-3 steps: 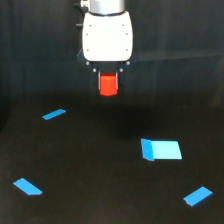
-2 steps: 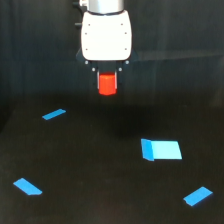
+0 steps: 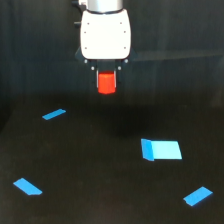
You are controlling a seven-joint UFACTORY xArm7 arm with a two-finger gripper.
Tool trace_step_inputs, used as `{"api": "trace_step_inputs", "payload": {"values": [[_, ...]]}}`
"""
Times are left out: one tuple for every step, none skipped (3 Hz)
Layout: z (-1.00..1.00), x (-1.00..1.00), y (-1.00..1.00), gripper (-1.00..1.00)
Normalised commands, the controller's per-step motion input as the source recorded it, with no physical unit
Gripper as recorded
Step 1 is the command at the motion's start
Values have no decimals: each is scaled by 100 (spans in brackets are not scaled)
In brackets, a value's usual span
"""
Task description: Pick up the red object from the table
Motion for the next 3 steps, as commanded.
{"api": "trace_step_inputs", "payload": {"values": [[-7, 9, -5, -98], [-3, 10, 12, -100], [5, -7, 3, -98]]}}
